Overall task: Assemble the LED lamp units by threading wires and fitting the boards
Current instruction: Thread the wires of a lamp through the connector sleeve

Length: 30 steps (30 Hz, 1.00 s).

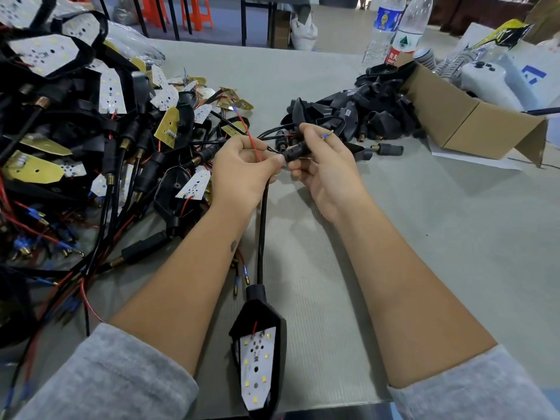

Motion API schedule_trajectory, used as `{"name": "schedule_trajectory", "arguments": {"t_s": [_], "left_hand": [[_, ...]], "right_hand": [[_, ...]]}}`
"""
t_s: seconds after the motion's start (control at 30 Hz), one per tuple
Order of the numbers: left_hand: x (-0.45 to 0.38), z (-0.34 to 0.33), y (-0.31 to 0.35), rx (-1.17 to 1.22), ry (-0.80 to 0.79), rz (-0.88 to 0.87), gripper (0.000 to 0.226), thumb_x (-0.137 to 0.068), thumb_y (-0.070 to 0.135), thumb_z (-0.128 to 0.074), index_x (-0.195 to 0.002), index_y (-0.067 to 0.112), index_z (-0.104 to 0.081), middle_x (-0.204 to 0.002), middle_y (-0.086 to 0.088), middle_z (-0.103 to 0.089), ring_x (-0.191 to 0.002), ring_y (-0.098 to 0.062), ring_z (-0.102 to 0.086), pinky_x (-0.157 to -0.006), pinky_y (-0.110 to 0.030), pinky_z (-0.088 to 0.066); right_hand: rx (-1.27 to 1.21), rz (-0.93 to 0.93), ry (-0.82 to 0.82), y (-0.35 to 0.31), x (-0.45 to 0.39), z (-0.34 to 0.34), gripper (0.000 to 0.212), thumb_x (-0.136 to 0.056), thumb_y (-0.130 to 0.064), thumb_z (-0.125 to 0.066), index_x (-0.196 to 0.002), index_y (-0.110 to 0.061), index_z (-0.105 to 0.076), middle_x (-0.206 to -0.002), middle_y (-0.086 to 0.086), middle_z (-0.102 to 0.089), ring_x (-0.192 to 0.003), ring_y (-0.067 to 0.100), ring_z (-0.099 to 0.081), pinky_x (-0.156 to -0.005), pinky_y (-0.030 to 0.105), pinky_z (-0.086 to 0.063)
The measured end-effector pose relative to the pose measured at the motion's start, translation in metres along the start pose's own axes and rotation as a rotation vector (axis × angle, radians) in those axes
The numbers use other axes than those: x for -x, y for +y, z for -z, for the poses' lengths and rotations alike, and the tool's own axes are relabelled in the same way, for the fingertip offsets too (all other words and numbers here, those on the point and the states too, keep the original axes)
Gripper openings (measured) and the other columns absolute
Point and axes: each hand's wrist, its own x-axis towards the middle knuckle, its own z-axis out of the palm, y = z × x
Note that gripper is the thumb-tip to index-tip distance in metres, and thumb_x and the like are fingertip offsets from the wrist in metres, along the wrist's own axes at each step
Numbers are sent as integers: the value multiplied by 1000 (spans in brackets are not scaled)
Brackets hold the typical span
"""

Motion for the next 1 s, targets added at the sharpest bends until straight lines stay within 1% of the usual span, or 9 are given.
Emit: {"name": "schedule_trajectory", "arguments": {"t_s": [0.17, 0.33, 0.43, 0.5, 0.57, 0.7, 0.83, 0.9, 1.0], "left_hand": [[0, 2, 1, 62, 3, 2, 30, -82, -9, -69, -84, 12, -48, -74, -10, -64, -56, -14, -59, -61, -25, -53], [0, -1, 4, 18, -1, 52, 26, -84, -7, -66, -90, 13, -50, -77, -7, -64, -63, -14, -61, -66, -28, -54], [-1, -3, 11, 94, 35, 109, 13, -92, 3, -59, -94, 14, -52, -85, -5, -65, -71, -11, -63, -73, -28, -55], [1, -2, 16, 195, 42, 123, 7, -99, 15, -50, -93, 18, -52, -78, -2, -65, -71, -12, -64, -71, -28, -54], [1, 0, 17, 219, 71, 97, 14, -103, 19, -43, -93, 21, -53, -68, 1, -61, -66, -12, -61, -68, -28, -51], [1, 2, 15, 99, 120, 32, 17, -101, 11, -46, -100, 17, -61, -60, 4, -57, -56, -5, -57, -63, -22, -51], [2, -2, 12, -65, 76, 36, 15, -97, 6, -51, -96, 12, -65, -62, 0, -53, -49, -2, -49, -51, -14, -43], [2, -3, 13, -146, 60, 14, 17, -95, 9, -53, -86, 17, -65, -61, -2, -47, -50, -8, -44, -47, -17, -36], [4, -2, 13, -160, 25, -39, 20, -95, 25, -59, -75, 22, -62, -66, -10, -41, -62, -20, -38, -52, -27, -31]], "right_hand": [[6, -76, -1, 0, -4, 3, 38, -107, -31, -32, -98, -13, -64, -78, 11, -65, -57, 17, -56, -55, 25, -46], [6, -86, 8, 1, -5, 4, 44, -107, -32, -28, -94, -11, -65, -75, 11, -65, -54, 17, -53, -55, 25, -42], [46, -76, 17, 2, -5, 5, 44, -107, -31, -30, -90, -9, -63, -75, 12, -66, -53, 17, -54, -54, 25, -42], [58, -72, 19, 3, -6, 5, 42, -107, -30, -31, -89, -8, -62, -75, 13, -66, -52, 17, -54, -53, 25, -41], [54, -75, 28, 3, -6, 4, 42, -107, -30, -32, -88, -8, -61, -77, 14, -65, -52, 17, -54, -52, 25, -41], [-5, -89, 62, 3, -6, 4, 43, -107, -30, -31, -85, -7, -60, -72, 12, -63, -52, 17, -53, -50, 25, -41], [-135, -128, 81, 1, -6, 7, 46, -107, -32, -27, -81, -8, -57, -65, 9, -66, -46, 15, -53, -46, 22, -42], [-201, -151, 90, 0, -7, 9, 47, -107, -34, -26, -80, -9, -55, -64, 8, -67, -45, 15, -52, -48, 23, -44], [-289, -161, 95, 0, -7, 12, 49, -107, -36, -24, -79, -10, -54, -65, 9, -68, -48, 16, -52, -53, 24, -46]]}}
